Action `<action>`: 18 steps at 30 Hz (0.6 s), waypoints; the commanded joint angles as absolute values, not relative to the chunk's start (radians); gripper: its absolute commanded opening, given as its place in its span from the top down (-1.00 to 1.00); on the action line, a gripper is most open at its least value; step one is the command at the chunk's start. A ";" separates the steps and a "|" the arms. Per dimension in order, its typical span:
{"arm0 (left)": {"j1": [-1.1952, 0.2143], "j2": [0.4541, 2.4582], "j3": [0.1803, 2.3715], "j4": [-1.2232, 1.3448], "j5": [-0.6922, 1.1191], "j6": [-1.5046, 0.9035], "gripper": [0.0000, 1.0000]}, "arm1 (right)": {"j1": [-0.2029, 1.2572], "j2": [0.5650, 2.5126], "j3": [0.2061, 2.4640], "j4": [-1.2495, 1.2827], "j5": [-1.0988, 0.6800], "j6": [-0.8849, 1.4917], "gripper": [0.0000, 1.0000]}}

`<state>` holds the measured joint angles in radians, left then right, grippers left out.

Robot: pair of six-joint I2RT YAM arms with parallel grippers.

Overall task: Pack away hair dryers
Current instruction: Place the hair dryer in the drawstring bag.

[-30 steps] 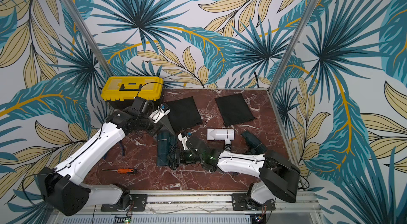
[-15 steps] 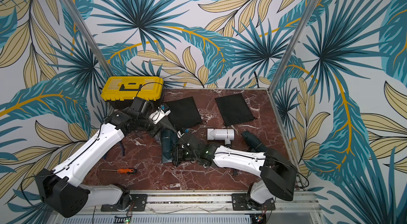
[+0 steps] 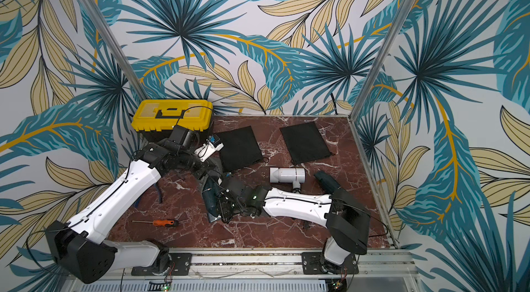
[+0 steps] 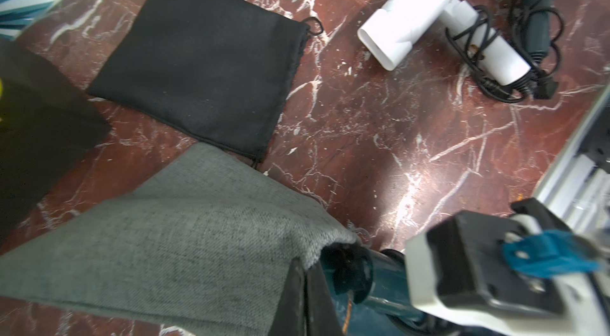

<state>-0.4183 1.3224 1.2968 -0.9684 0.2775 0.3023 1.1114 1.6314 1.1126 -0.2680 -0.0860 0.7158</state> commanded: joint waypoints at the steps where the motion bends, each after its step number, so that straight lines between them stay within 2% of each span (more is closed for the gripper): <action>1: -0.423 1.285 1.321 -0.979 0.346 0.301 1.00 | 1.103 1.637 1.152 -0.239 -0.087 0.686 1.00; 18: -0.423 1.254 1.246 -0.986 0.414 0.307 1.00 | 1.027 1.550 1.054 -0.018 -0.154 0.815 1.00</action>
